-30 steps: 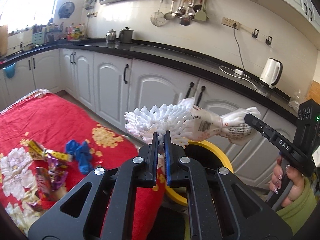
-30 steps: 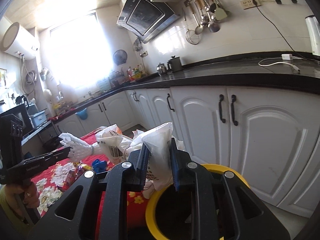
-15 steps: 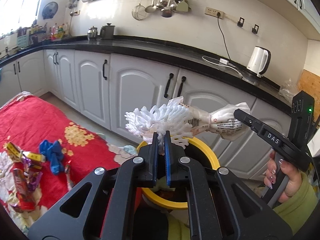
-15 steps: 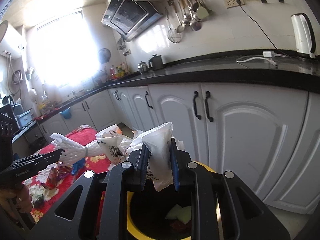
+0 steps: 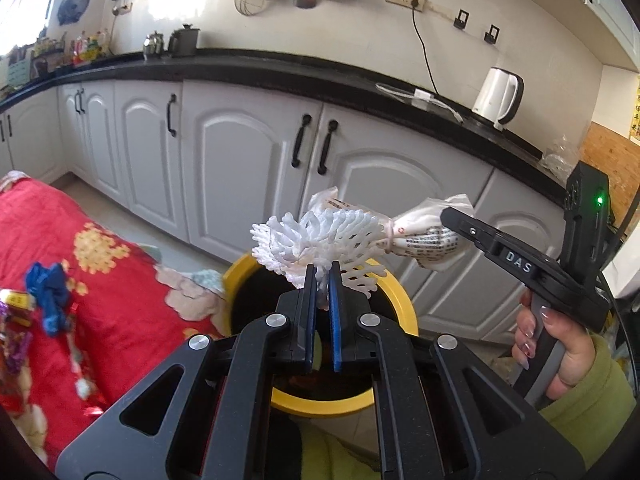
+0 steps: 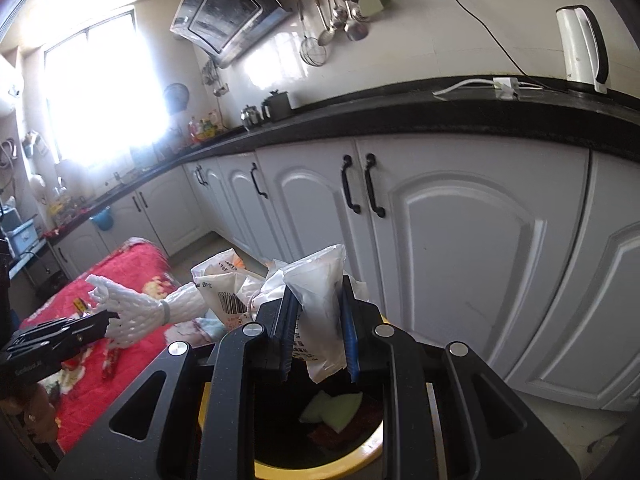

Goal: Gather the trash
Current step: 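Carry both items over the yellow bin and open both tools to drop them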

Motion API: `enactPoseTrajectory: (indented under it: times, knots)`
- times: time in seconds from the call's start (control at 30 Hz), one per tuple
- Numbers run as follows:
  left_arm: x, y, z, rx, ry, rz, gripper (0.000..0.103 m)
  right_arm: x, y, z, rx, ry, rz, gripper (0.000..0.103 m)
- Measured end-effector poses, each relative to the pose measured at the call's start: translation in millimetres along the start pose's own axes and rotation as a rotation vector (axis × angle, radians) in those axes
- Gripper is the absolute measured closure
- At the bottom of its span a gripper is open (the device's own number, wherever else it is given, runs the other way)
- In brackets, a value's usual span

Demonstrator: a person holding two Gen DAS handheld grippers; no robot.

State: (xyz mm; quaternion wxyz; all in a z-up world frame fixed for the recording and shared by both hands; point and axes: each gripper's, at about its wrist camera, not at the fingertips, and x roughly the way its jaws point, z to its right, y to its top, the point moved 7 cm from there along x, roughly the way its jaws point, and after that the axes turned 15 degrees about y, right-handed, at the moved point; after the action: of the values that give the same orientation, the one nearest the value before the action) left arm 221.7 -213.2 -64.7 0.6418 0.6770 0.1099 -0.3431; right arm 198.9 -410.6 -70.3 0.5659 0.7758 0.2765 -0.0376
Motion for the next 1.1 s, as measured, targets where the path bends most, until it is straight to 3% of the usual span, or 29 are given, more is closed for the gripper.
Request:
enactPoseTrajectory:
  times: [0.4, 0.87, 0.93, 1.0, 1.1]
  knots:
    - [32, -25, 20, 0.007, -0.056, -0.071, 0.100, 16, -20, 22, 0.031, -0.059, -0.063, 0.083]
    - [61, -45, 25, 0.005, -0.063, -0.146, 0.100, 30, -30, 23, 0.048, -0.048, -0.099, 0.078]
    - [64, -47, 23, 0.000, -0.055, -0.158, 0.092, 33, -32, 20, 0.047, -0.031, -0.104, 0.072]
    - [66, -50, 17, -0.012, -0.039, -0.165, 0.068, 32, -32, 19, 0.050, -0.030, -0.099, 0.062]
    - [67, -52, 7, -0.032, -0.012, -0.175, 0.052, 32, -32, 18, 0.054, -0.029, -0.094, 0.056]
